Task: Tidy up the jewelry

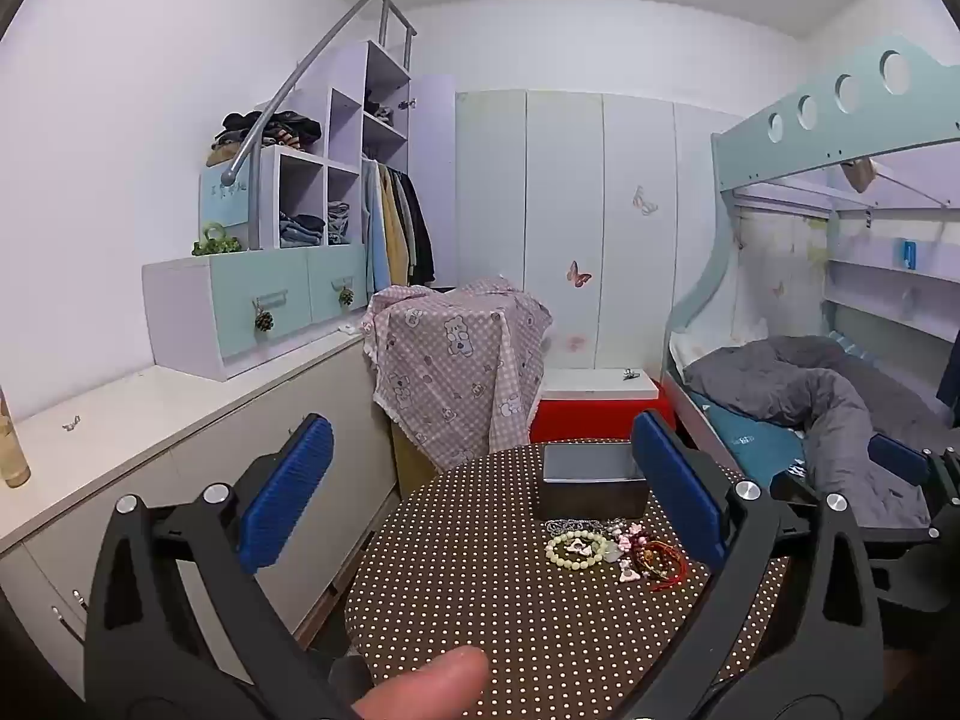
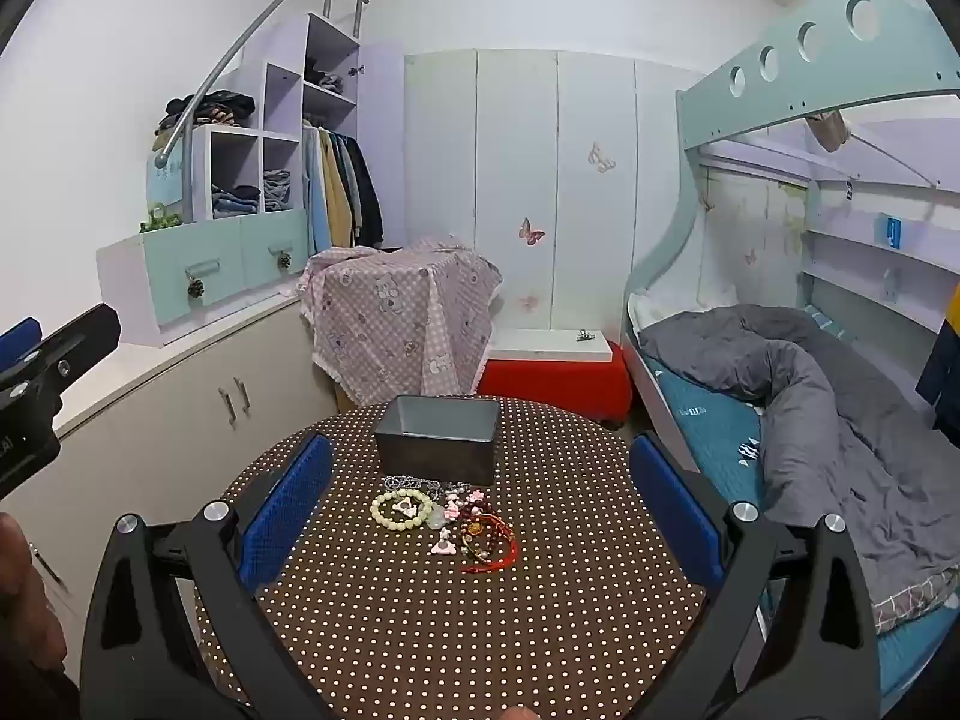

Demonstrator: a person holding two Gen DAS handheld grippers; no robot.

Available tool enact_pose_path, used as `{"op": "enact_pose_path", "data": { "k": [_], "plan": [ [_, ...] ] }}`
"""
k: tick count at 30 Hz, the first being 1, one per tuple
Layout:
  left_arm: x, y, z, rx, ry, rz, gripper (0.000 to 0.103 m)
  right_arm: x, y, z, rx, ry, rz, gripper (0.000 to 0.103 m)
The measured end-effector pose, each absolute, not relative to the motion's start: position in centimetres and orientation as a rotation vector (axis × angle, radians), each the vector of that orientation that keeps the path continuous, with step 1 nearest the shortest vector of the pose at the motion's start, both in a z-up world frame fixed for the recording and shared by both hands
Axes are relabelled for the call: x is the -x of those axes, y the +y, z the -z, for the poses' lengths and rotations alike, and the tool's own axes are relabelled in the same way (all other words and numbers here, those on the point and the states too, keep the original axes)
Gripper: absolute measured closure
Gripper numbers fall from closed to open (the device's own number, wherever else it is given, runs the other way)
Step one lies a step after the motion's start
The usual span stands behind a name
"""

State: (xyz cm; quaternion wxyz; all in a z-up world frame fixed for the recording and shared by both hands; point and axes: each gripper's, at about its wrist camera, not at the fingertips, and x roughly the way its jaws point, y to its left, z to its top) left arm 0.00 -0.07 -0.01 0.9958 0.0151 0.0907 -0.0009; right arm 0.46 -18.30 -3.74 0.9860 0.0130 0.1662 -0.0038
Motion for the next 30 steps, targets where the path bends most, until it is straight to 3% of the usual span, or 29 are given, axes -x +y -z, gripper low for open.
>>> {"op": "enact_pose_path", "data": {
  "k": [30],
  "plan": [
    [0.6,0.6,-0.5,-0.006,0.166,0.000,0.006,0.2,-17.4,2.0,-0.005,0.285,-0.002,0.008]
  ]
}}
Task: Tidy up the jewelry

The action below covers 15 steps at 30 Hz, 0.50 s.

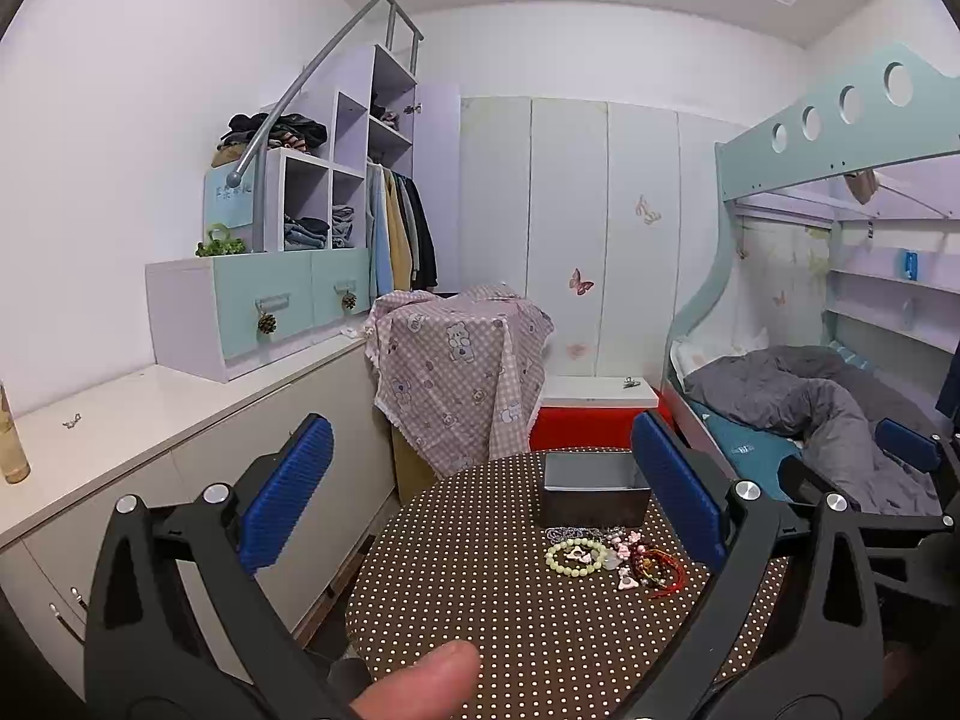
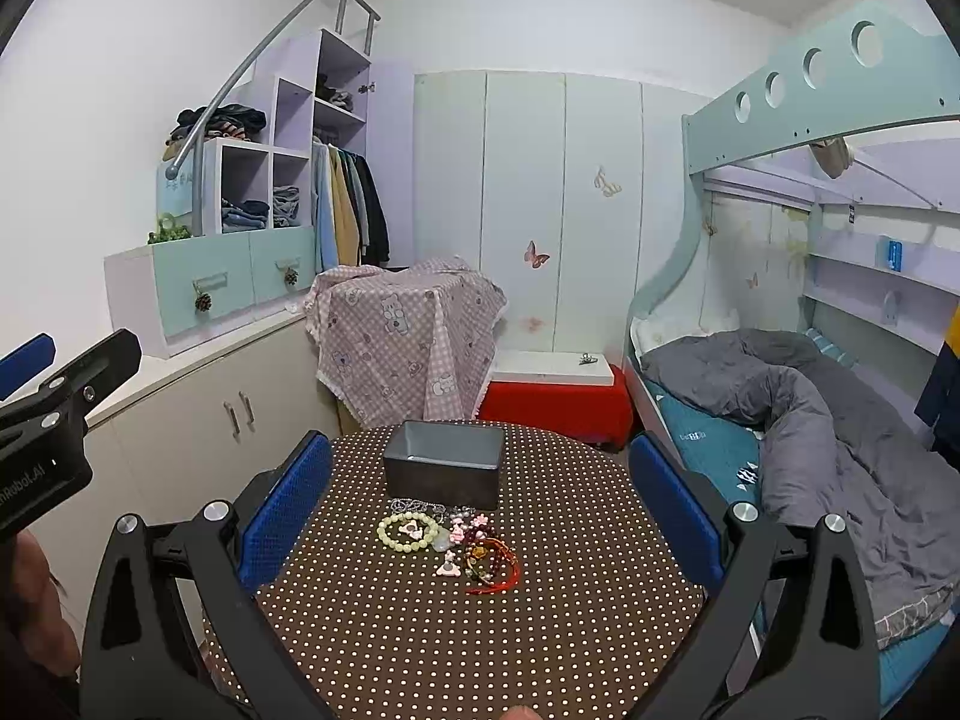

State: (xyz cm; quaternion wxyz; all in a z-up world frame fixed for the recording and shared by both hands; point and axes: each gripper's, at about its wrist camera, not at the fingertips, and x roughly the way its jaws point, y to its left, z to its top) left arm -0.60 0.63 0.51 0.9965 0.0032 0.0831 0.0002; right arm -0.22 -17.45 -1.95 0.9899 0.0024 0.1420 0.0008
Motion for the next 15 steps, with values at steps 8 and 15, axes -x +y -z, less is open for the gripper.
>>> {"op": "enact_pose_path", "data": {
  "k": [8,15],
  "plan": [
    [0.3,0.5,-0.6,-0.016,0.166,0.001,0.006,0.0,-17.4,1.8,0.002,0.279,0.007,0.008],
    [-0.4,-0.1,-0.5,-0.020,0.172,0.003,0.006,-0.5,-17.9,1.4,-0.001,0.268,0.014,0.008]
  ]
}}
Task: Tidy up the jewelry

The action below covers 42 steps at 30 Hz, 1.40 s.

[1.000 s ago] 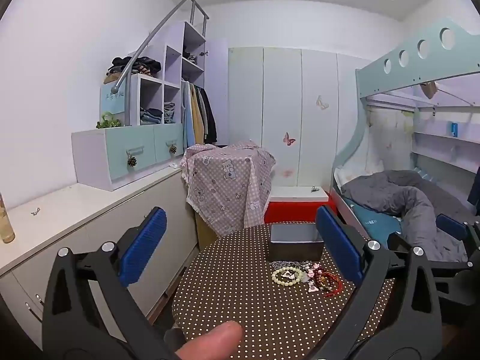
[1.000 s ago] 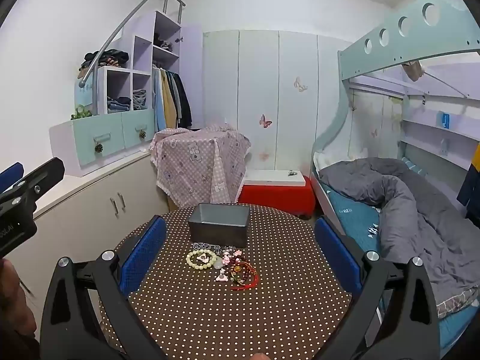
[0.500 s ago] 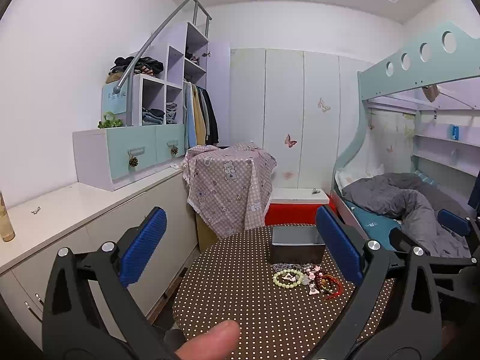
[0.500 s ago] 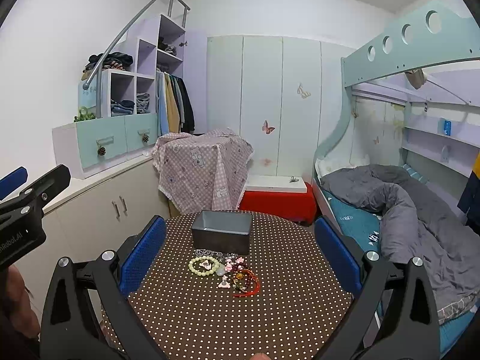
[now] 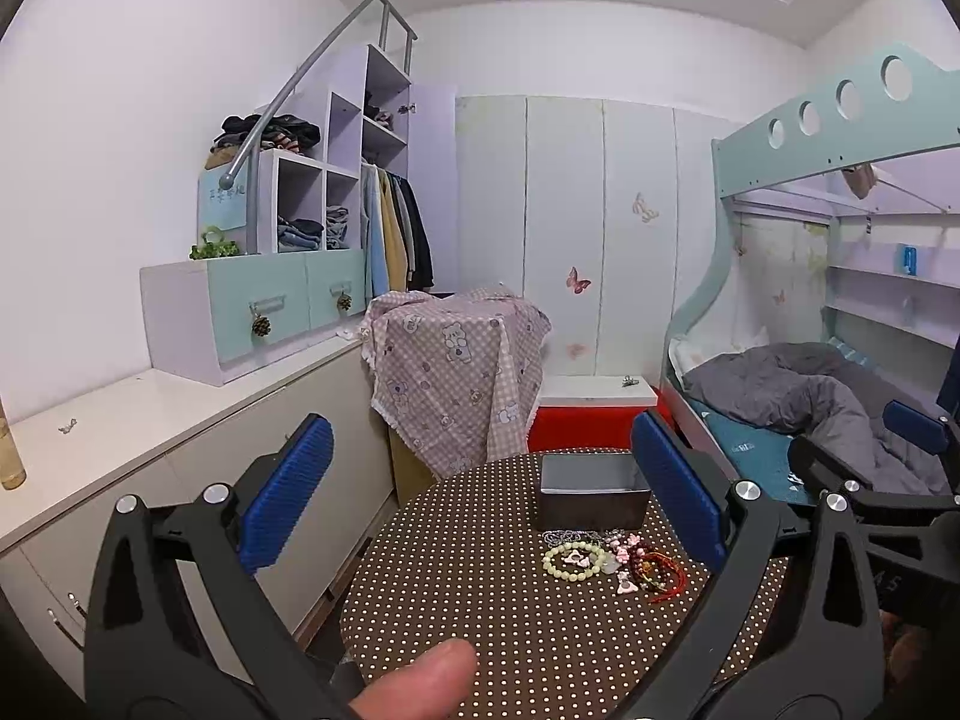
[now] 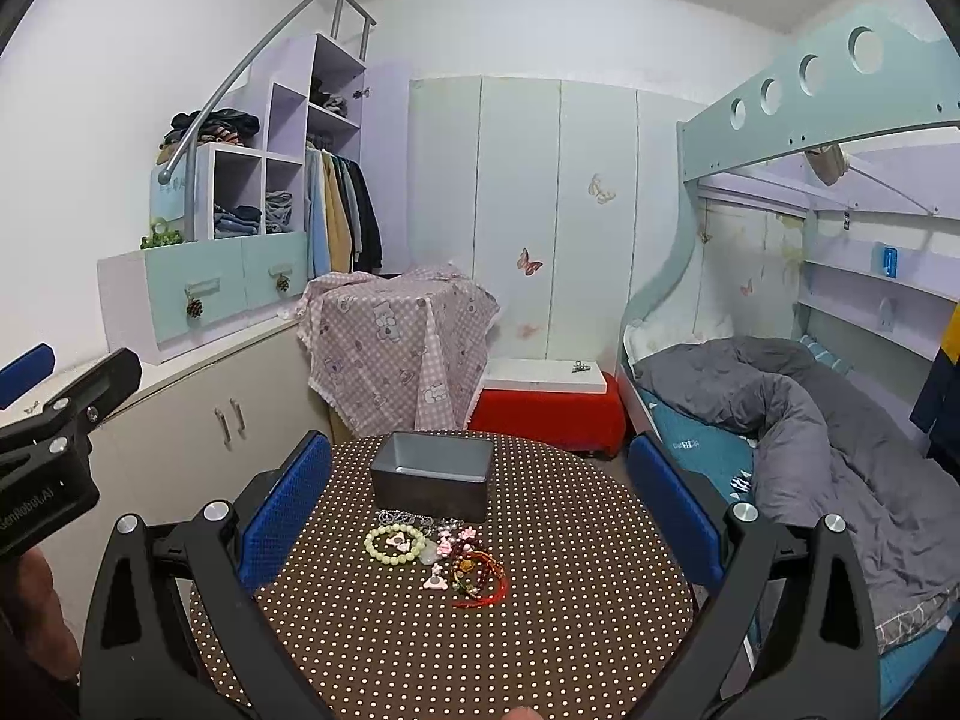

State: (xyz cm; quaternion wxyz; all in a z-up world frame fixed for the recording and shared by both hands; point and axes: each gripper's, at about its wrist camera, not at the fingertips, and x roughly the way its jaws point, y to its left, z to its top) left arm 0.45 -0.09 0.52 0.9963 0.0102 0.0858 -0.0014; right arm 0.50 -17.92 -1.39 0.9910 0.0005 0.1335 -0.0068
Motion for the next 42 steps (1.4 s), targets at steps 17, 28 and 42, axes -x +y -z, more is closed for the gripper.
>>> {"op": "enact_pose_path", "data": {
  "k": [17,28,42],
  "plan": [
    [-5.1,-1.4,3.2,-0.037,0.281,0.011,0.006,-3.5,-18.9,3.9,-0.004,0.344,0.021,0.008],
    [-15.3,-3.5,13.3,-0.093,0.581,0.071,0.006,-8.9,-22.8,12.5,-0.048,0.588,0.061,0.007],
    [-24.6,-4.5,22.1,-0.171,0.856,0.055,0.006,-14.0,-24.2,18.4,-0.082,0.783,0.018,0.007]
  ]
}}
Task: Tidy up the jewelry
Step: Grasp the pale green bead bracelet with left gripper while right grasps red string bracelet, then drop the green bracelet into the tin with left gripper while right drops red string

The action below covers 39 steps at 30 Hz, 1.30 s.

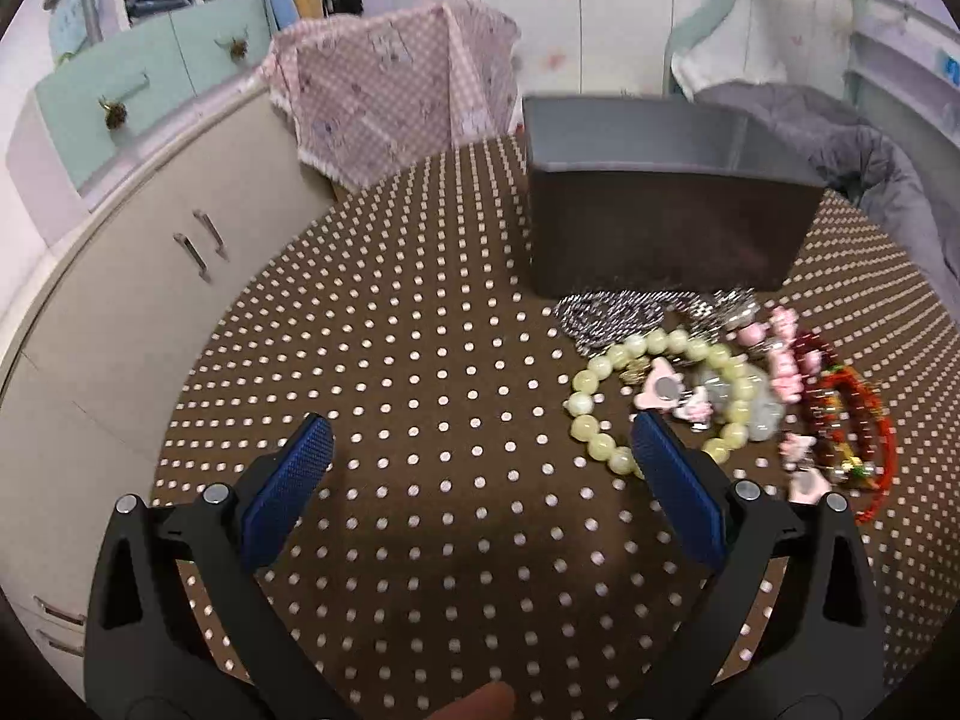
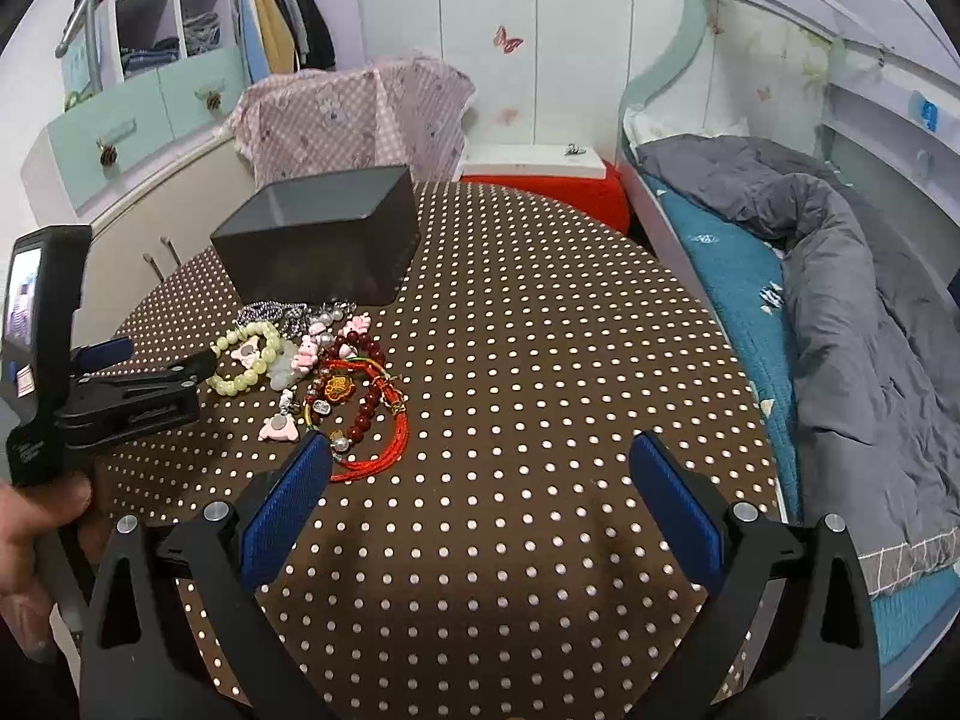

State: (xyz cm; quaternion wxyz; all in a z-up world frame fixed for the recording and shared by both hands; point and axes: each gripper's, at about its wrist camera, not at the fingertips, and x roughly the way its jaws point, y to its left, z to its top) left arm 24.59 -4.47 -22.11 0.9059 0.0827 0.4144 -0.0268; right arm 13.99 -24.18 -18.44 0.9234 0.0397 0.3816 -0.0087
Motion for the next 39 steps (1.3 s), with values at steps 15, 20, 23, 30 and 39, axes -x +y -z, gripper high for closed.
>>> {"op": "enact_pose_path", "data": {
  "k": [15,20,23,30,39],
  "plan": [
    [-25.0,-5.6,21.8,-0.149,0.884,0.288,0.094,-19.9,-22.7,21.6,0.016,0.950,-0.085,0.056],
    [-24.8,-4.9,21.8,-0.131,0.884,0.299,0.094,-19.8,-22.2,21.3,0.073,0.936,-0.116,0.097],
    [-24.1,-4.4,21.3,-0.097,0.872,0.311,0.094,-19.5,-22.6,20.4,0.042,0.917,-0.139,0.100],
    [-22.9,-3.5,18.0,-0.069,0.798,0.329,0.094,-18.7,-23.6,16.2,0.008,0.829,-0.212,0.100],
    [-22.0,-2.4,11.9,-0.053,0.657,0.354,0.094,-19.2,-23.4,9.1,0.030,0.687,-0.274,0.100]
  ]
}}
